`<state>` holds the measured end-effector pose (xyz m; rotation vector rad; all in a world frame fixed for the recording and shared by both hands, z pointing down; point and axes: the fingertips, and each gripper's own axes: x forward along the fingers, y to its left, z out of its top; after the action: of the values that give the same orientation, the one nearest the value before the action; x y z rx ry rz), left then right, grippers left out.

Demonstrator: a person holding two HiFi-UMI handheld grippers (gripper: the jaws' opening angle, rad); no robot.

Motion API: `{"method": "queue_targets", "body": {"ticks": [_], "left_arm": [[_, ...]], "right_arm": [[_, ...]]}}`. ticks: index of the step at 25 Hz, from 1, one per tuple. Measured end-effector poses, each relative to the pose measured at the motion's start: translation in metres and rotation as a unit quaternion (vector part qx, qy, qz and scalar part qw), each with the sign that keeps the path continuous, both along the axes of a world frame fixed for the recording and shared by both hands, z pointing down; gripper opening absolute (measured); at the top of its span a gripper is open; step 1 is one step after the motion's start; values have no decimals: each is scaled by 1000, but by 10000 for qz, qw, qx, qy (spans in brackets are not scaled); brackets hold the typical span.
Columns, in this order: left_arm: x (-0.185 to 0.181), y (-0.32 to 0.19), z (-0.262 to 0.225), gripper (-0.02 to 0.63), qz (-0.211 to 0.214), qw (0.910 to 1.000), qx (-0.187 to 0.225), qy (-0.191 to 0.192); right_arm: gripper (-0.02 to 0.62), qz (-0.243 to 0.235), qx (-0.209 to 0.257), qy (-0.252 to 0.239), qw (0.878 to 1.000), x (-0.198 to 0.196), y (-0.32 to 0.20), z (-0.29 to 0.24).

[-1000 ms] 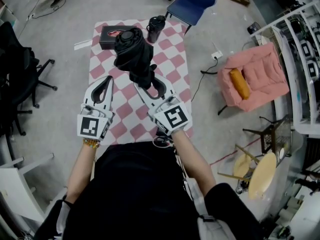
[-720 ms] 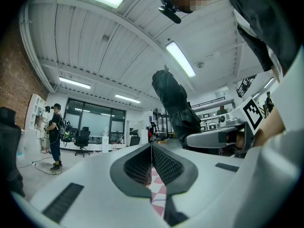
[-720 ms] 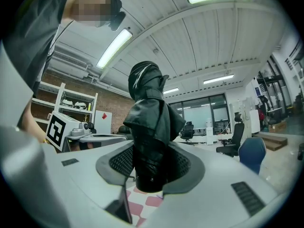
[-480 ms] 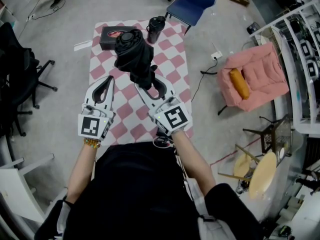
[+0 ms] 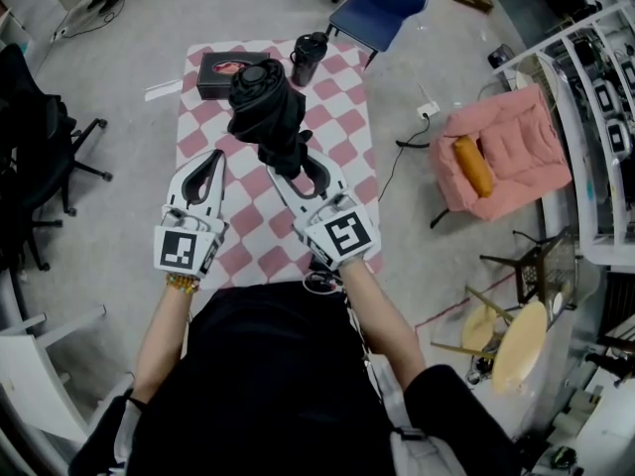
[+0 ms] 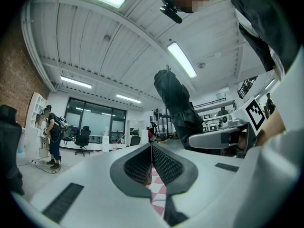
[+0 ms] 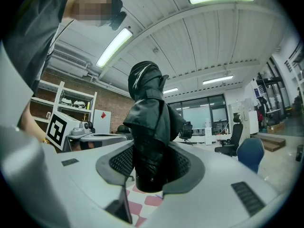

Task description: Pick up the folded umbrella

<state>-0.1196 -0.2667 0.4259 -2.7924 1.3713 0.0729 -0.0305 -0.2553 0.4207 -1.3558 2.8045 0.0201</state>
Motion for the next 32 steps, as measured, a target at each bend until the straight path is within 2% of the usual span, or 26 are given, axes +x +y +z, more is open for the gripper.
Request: {"method": "queue_targets", "body": {"ticks": [23,32], "left_arm": [[1,-5,3,16,102,9999,-41,21],[1,-5,4,15,102,9999,-30,54]], "right_arm": [[167,154,-20,92,9998,2,-5,3],[167,89,-67,266,9996,3,-4,11]]}}
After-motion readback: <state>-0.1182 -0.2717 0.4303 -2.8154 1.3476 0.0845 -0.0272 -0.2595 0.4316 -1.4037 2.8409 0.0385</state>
